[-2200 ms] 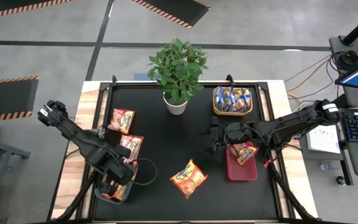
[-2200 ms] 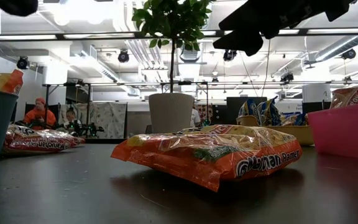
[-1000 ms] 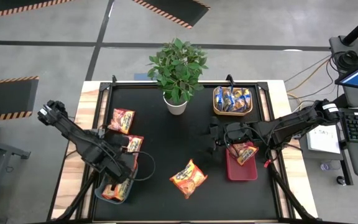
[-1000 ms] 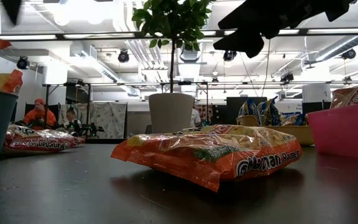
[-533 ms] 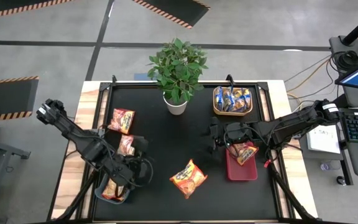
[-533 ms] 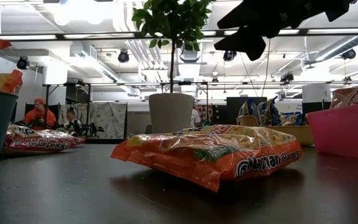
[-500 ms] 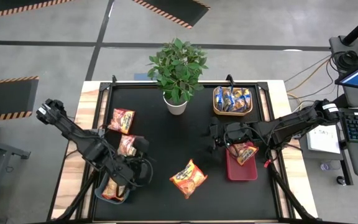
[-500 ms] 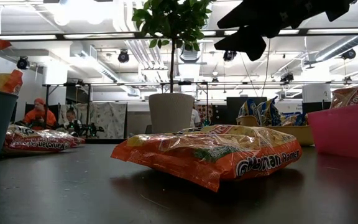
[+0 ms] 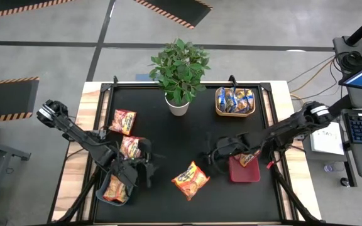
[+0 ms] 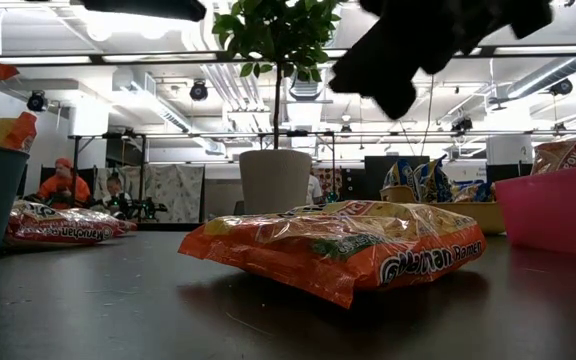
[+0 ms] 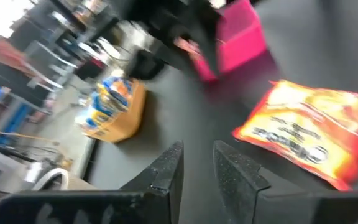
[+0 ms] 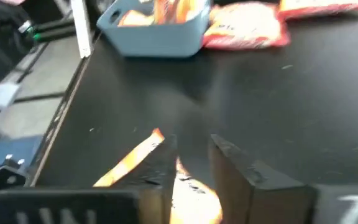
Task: Sort Maruchan noodles
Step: Put the orange noodle pack into the blue bin
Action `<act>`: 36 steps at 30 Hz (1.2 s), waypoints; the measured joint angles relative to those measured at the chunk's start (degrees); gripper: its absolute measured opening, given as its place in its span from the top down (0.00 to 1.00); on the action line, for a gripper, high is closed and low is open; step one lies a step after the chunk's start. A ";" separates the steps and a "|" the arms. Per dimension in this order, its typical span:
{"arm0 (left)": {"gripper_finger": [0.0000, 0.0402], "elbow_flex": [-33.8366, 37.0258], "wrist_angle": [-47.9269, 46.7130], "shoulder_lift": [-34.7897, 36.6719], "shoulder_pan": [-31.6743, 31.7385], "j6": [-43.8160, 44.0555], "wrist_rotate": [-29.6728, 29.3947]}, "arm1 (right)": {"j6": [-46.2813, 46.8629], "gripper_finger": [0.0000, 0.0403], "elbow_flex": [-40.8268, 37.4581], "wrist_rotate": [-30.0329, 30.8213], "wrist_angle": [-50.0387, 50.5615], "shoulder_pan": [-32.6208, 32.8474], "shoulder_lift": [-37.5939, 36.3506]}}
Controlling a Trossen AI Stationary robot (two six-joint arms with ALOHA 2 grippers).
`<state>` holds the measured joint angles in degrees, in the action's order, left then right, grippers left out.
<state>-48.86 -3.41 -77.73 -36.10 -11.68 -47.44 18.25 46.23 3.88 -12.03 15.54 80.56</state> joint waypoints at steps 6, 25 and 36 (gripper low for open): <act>0.84 -0.01 4.34 0.00 0.31 -3.28 -6.81 | 0.82 0.96 5.05 -9.35 4.74 0.02 8.43; 0.84 -0.24 7.57 0.04 0.52 6.72 -7.52 | 3.93 0.98 17.17 -0.25 19.85 1.41 21.86; 0.85 -0.11 7.14 -1.31 1.12 10.25 -4.47 | 17.69 0.98 16.99 7.79 26.34 -2.61 19.25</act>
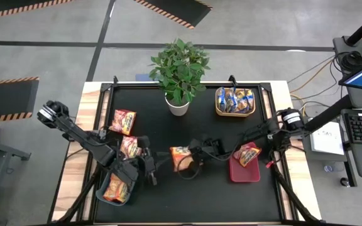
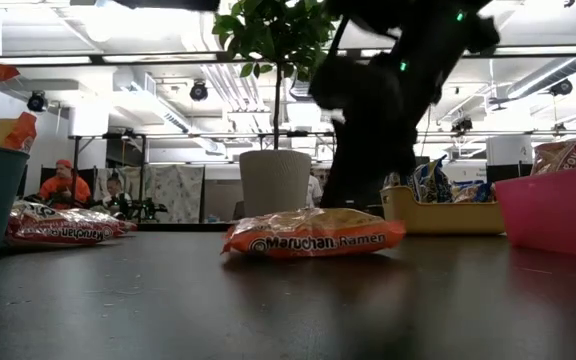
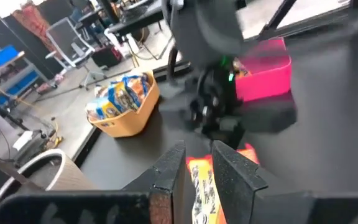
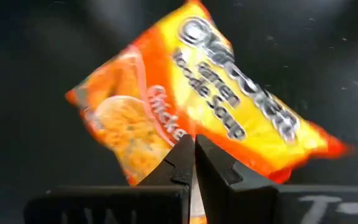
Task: Sort Maruchan noodles
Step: Put the orange noodle pack into the blue bin
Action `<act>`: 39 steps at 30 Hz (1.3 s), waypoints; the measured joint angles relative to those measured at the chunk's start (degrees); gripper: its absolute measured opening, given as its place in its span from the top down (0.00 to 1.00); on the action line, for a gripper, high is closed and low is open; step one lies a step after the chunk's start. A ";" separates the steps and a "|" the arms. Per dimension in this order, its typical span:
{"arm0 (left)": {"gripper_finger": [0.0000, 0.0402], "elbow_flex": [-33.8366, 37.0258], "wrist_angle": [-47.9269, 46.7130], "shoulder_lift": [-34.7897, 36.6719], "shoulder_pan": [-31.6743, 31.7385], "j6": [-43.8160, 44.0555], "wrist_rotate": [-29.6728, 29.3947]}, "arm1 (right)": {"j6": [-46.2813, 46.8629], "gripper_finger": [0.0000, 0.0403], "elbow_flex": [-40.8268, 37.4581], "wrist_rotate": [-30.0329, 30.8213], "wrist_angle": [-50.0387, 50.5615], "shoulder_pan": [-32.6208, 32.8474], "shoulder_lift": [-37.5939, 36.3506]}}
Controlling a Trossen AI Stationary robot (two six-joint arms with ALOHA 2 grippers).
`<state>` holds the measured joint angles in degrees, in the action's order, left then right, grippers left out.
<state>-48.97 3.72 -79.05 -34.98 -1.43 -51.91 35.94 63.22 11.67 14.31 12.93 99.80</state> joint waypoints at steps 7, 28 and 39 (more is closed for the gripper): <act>0.90 0.02 0.83 -5.39 5.47 7.81 9.60 | -2.87 0.98 -1.16 0.51 3.68 -0.07 -6.19; 0.72 0.05 5.84 -15.09 13.87 46.81 24.60 | -9.67 0.98 -16.12 0.56 -18.31 1.44 -6.05; 0.39 0.05 5.26 -17.03 14.09 58.30 19.16 | -13.52 0.98 -17.66 0.52 -17.60 1.46 -6.09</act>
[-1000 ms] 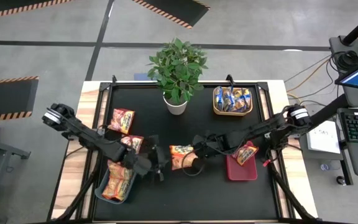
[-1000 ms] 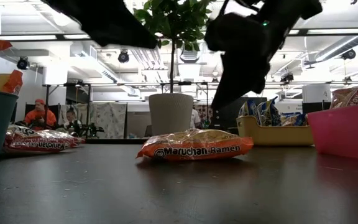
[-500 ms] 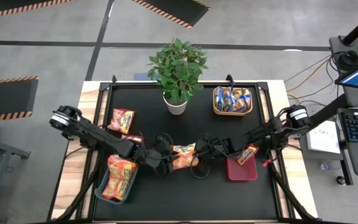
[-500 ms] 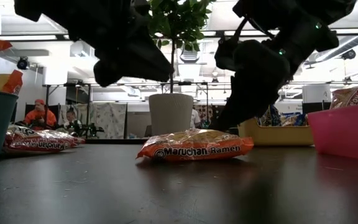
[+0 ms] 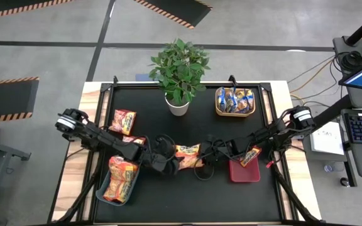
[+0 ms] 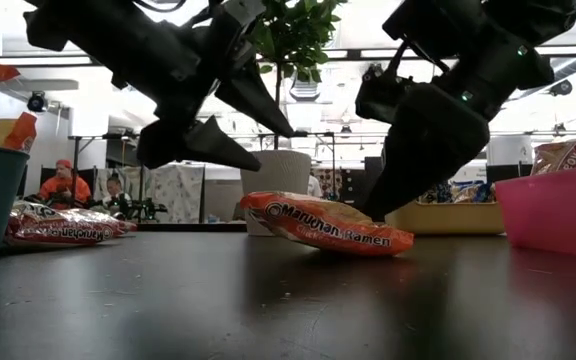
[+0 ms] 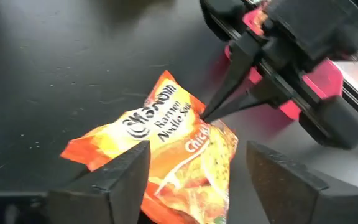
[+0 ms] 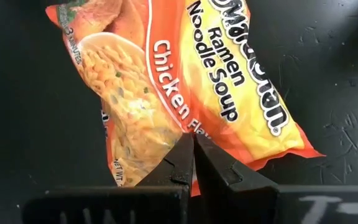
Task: Sort Maruchan noodles
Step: Put the orange noodle pack into the blue bin
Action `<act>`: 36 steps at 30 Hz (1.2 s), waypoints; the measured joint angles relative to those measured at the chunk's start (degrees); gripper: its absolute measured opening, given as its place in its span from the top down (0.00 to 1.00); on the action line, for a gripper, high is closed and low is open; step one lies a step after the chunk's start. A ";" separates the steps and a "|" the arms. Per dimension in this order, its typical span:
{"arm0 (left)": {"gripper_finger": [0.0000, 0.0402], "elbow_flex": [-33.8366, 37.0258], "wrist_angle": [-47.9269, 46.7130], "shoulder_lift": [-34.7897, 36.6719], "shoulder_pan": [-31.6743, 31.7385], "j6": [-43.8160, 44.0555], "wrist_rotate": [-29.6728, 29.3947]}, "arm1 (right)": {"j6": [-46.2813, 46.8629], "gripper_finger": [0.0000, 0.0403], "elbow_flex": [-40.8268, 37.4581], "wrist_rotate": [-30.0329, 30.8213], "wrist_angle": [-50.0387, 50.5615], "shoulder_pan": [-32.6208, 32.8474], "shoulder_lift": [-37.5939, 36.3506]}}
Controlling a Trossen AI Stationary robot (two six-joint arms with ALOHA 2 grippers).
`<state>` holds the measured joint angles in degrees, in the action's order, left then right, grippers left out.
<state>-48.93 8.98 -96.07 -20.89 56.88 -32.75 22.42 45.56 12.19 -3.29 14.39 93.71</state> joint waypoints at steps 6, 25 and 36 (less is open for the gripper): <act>0.29 0.00 -0.62 -0.31 1.07 2.46 -0.31 | -2.09 0.98 -0.31 0.00 -0.04 -0.02 0.00; 0.28 -0.02 -5.36 -3.30 2.19 12.14 5.06 | -3.62 0.98 -0.46 -0.02 -0.07 -0.02 0.11; 0.30 -0.02 7.67 -9.79 2.30 9.39 9.27 | -3.70 0.98 -0.48 0.30 -0.20 -0.02 0.15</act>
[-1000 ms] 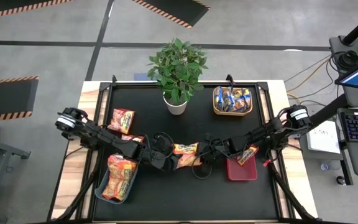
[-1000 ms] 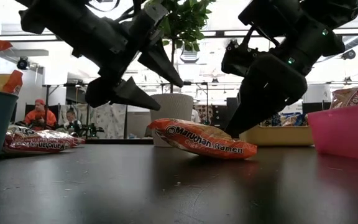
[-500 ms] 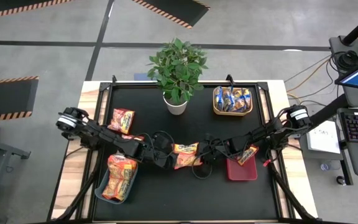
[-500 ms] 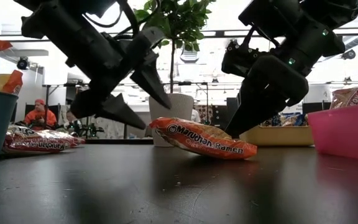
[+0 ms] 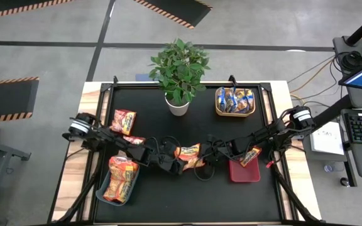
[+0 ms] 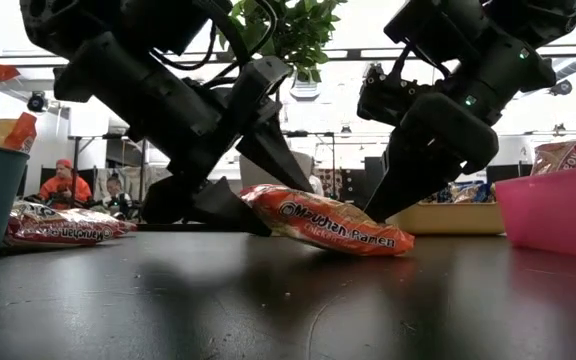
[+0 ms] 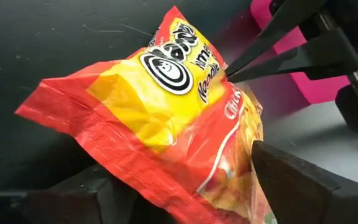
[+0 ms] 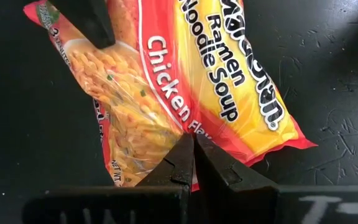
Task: Sort Maruchan noodles
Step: Put the orange noodle pack into the blue bin
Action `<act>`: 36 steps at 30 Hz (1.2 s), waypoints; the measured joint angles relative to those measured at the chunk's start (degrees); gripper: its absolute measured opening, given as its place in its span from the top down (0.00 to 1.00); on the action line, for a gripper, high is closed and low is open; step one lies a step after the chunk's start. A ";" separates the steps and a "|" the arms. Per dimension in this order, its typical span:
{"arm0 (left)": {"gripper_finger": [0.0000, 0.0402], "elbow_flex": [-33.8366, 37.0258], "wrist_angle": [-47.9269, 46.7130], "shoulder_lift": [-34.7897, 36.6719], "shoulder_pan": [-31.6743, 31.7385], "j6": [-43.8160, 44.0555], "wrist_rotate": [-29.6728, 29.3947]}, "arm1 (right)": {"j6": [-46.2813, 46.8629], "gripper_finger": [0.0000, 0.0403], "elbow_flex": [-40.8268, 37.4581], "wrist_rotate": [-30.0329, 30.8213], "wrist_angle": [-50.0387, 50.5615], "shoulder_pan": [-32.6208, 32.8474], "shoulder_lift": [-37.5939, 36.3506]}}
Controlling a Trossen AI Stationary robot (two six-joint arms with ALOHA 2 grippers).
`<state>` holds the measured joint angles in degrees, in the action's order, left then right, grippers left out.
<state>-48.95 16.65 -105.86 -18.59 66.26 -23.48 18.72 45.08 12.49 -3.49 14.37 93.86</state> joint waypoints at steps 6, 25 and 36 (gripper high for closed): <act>0.46 0.00 0.26 0.59 0.00 -1.25 0.04 | 0.03 0.98 0.00 -0.02 0.09 0.00 -0.25; 0.80 -2.47 -0.15 2.73 -1.39 -21.85 0.18 | -1.87 0.98 -0.13 0.12 6.02 0.00 -17.50; 0.80 -23.22 -35.07 4.19 -4.49 -46.39 0.16 | -9.47 0.98 -0.15 1.56 5.43 0.00 -31.31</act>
<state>-72.17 -18.42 -101.68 -23.08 19.87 -23.32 9.25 44.93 14.05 1.94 14.37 62.55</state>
